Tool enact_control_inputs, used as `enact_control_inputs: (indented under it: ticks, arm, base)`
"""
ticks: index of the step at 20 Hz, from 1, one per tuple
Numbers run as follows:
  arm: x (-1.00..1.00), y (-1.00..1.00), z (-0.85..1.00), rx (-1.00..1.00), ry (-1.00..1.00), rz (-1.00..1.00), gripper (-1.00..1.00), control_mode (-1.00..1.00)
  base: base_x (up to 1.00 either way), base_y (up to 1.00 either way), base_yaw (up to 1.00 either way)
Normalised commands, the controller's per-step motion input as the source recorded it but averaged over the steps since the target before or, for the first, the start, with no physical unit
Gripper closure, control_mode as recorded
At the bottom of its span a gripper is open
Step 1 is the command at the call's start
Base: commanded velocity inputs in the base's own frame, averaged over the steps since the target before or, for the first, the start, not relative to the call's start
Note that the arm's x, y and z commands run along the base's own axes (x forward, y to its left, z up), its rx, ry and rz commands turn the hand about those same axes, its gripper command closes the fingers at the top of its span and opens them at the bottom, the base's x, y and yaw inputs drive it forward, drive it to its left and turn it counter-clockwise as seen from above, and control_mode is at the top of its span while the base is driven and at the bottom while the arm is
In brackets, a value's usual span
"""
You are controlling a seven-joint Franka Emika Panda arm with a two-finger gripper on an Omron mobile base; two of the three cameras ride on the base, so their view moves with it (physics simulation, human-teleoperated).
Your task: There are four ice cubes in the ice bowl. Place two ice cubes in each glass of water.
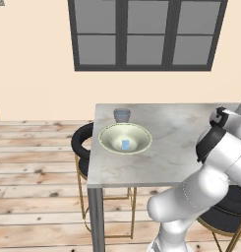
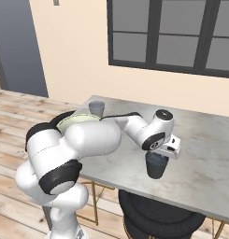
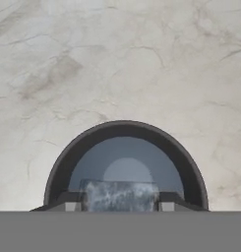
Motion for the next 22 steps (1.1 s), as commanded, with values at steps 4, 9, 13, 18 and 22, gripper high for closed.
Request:
enact_control_inputs:
  ticks: [4, 9, 13, 18, 22]
  arm:
    - [0.07, 0.0, 0.0, 0.03, 0.0, 0.0, -1.0, -1.0]
    - [0.0, 0.0, 0.0, 0.03, 0.0, 0.0, -1.0, -1.0]
    - [0.0, 0.0, 0.0, 0.02, 0.0, 0.0, -1.0, -1.0]
    - [-0.23, 0.0, 0.2, 0.03, -0.08, 0.0, -1.0, -1.0]
    - [-0.66, 0.19, 0.32, 0.0, -0.31, 0.05, -1.0, -1.0]
  base:
    - [0.0, 0.0, 0.0]
    - [0.0, 0.0, 0.0]
    - [0.0, 0.0, 0.0]
    - [0.0, 0.0, 0.0]
    - [0.0, 0.0, 0.0]
